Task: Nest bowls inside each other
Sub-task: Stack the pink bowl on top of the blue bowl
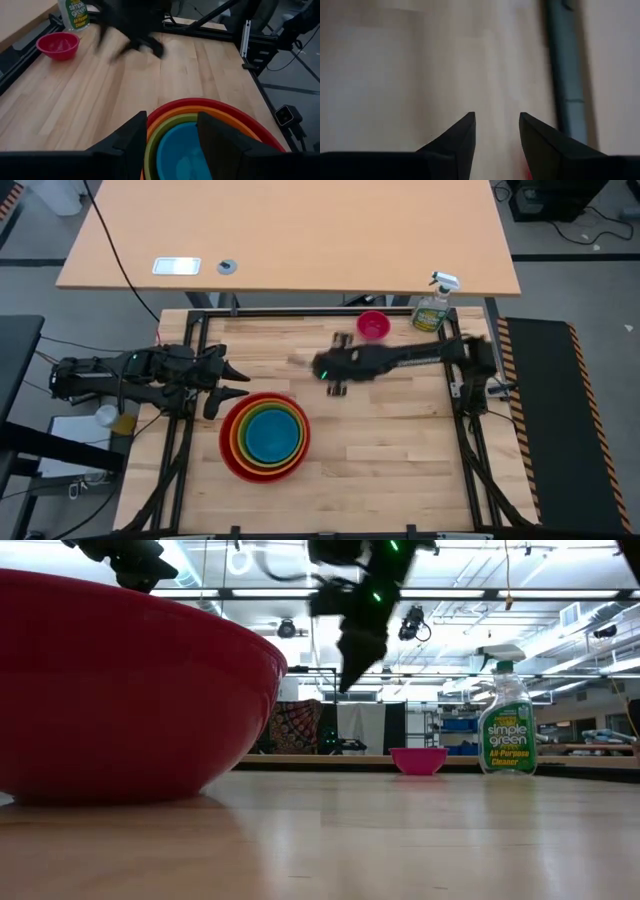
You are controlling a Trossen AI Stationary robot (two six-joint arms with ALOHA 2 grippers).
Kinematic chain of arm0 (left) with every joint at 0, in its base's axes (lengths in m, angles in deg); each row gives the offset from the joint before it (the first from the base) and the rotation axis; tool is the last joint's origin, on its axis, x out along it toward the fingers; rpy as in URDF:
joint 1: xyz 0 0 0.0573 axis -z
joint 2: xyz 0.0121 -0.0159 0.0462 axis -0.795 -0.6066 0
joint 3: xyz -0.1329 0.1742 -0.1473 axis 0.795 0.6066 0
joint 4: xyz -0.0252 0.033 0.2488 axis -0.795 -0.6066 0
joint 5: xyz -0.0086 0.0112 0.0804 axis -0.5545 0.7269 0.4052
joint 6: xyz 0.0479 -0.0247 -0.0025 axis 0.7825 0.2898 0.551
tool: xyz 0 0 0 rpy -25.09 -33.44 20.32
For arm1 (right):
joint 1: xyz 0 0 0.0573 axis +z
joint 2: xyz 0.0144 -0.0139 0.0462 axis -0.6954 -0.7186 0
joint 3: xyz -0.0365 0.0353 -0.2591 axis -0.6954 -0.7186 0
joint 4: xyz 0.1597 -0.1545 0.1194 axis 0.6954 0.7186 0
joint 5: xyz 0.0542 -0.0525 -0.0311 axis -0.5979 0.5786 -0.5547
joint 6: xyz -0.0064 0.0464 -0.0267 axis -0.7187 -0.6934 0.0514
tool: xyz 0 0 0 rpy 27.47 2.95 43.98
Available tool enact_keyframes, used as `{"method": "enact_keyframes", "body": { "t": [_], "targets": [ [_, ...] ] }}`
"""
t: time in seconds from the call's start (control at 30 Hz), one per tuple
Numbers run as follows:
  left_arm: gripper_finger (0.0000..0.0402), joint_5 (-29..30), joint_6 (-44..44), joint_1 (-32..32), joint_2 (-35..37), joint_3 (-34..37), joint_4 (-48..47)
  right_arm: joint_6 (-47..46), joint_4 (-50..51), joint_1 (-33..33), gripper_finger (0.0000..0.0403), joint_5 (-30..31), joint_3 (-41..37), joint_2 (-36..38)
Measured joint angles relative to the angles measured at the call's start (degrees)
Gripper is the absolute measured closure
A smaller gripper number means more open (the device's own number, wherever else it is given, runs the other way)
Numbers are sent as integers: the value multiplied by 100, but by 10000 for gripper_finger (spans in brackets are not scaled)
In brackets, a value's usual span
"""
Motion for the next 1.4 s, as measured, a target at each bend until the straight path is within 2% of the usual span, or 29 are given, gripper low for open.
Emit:
{"method": "enact_keyframes", "body": {
  "t": [0.17, 0.27, 0.4, 0.6, 0.7, 0.8, 0.97, 1.27, 1.33, 1.4],
  "targets": [
    [226, 60, 2, 0, 0, 0, -4, 149, -1394, -883, 245, 256, -1713, 704],
    [226, 158, 2, -1, 0, 0, -27, 161, -1624, -1419, 240, 275, -2181, 958],
    [226, 238, 8, -6, 0, 0, -28, 125, -1498, -2068, 212, 71, -2359, 953],
    [226, 256, 88, -7, 0, 0, -32, 128, -1609, -2749, 161, -613, -2341, 726],
    [226, 256, 144, -7, 0, 0, -54, 122, -1605, -2929, 154, -928, -2342, 491],
    [226, 256, 178, -13, 0, 0, -88, 169, -1574, -2970, 159, -881, -2342, 179],
    [226, 254, 192, -15, 0, 0, -85, 311, -1585, -2947, 202, -757, -2332, -117],
    [226, 251, 155, -15, 0, 0, -108, 205, -1140, -2441, 372, -460, -2167, 57],
    [226, 251, 151, -15, 0, 0, -157, 14, -826, -2169, 386, -603, -2030, 139],
    [226, 251, 151, -15, 0, 0, -223, -166, -652, -1792, 380, -789, -1894, 220]
  ]
}}
